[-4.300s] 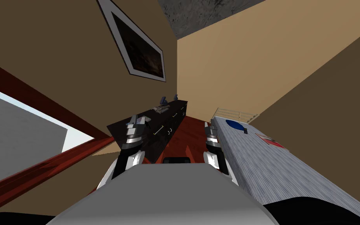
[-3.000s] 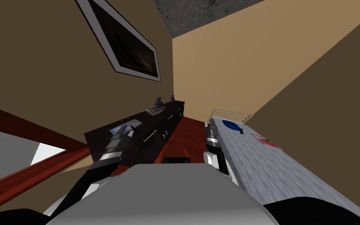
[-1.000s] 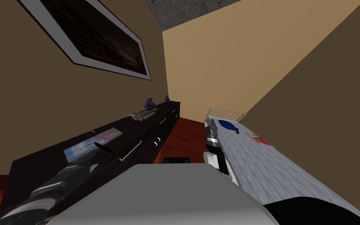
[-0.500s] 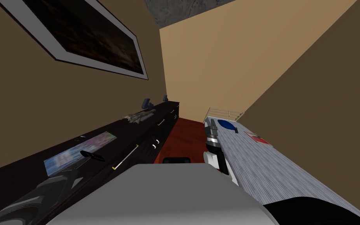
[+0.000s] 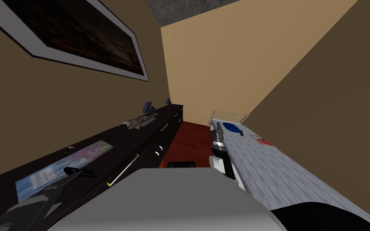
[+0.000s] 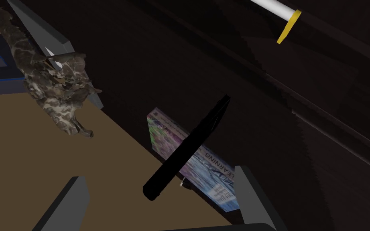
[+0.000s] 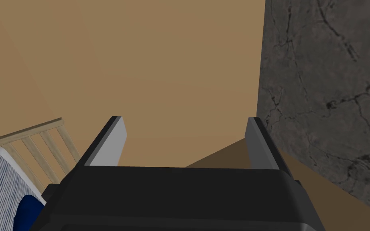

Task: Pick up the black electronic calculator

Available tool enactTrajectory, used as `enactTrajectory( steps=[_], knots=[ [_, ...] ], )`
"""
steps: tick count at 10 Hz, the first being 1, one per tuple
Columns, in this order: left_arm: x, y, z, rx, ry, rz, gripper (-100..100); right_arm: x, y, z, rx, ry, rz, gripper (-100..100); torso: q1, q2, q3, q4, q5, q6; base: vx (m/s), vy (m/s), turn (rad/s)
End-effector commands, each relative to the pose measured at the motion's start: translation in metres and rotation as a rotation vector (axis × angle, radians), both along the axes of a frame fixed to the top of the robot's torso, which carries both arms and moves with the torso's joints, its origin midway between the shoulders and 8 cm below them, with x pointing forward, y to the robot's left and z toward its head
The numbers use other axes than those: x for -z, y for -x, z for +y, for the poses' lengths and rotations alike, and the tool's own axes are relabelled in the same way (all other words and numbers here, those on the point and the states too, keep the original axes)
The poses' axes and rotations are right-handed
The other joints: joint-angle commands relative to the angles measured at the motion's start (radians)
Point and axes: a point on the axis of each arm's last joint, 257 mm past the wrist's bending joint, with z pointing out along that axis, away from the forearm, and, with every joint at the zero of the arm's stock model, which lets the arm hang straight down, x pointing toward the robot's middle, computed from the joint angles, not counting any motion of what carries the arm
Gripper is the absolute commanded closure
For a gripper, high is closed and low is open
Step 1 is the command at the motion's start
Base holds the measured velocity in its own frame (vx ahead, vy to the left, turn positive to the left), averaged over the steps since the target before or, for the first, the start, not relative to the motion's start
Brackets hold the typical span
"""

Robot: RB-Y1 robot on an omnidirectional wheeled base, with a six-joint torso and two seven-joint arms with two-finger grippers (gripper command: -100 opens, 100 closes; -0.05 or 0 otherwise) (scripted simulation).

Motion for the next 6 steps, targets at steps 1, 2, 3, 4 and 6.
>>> enactTrajectory(
  steps=[1, 2, 3, 4, 6],
  knots=[
    [0.001, 0.014, 0.005, 0.007, -0.007, 0.085, -100, 0.000, 0.000, 0.000, 0.000, 0.000, 0.000, 0, 0.000, 0.000, 0.000, 0.000, 0.000, 0.000, 0.095, 0.061, -0.141],
    [0.002, 0.019, 0.004, -0.005, 0.006, 0.093, -100, 0.000, 0.000, 0.000, 0.000, 0.000, 0.000, 0, 0.001, -0.001, -0.001, 0.000, 0.000, 0.000, 0.072, 0.053, -0.045],
    [0.003, 0.031, 0.006, -0.004, 0.009, 0.151, -100, 0.000, 0.000, 0.000, 0.000, 0.000, 0.000, 0, 0.001, 0.000, 0.000, 0.000, 0.000, 0.000, 0.075, 0.054, -0.085],
    [0.003, 0.040, 0.008, 0.005, 0.006, 0.202, -100, 0.000, 0.000, 0.000, 0.000, 0.000, 0.000, 0, 0.001, 0.000, 0.000, 0.000, 0.000, 0.000, 0.090, 0.078, -0.137],
    [0.003, 0.053, 0.008, 0.001, 0.022, 0.258, -100, 0.000, 0.000, 0.000, 0.000, 0.000, 0.000, 0, 0.002, 0.000, 0.000, 0.000, 0.001, 0.000, 0.069, 0.066, -0.056]
  ],
)
